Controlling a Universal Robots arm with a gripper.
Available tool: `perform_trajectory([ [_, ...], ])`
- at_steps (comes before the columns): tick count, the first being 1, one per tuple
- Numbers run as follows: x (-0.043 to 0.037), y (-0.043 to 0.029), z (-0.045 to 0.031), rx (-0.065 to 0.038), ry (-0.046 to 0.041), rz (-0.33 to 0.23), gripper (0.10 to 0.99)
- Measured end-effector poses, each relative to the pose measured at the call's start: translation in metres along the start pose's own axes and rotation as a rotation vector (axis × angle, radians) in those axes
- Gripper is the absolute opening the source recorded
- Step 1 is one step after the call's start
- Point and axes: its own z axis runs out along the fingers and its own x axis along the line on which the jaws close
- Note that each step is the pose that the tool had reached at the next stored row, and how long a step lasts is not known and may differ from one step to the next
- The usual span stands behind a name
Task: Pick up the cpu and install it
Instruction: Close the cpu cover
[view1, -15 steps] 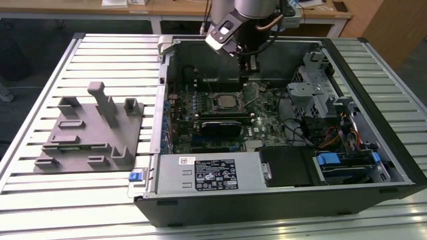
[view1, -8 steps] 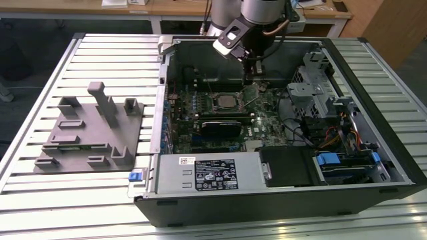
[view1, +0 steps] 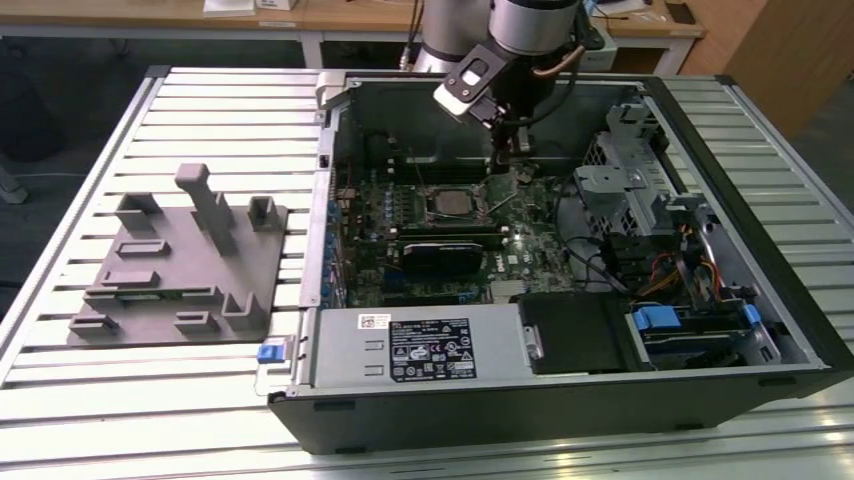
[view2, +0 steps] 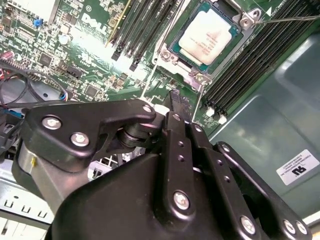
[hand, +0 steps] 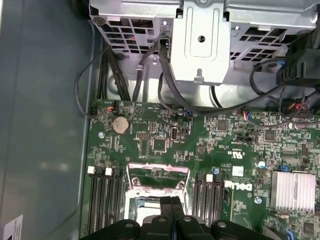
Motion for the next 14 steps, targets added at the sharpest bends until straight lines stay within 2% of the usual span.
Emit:
perform_trajectory([
  [7, -0.0001, 0.0010, 0.0022, 0.000, 0.0001, 0.000, 0.106],
  [14, -0.0005, 0.0051, 0.0047, 0.000, 0.0001, -0.002, 0.106],
])
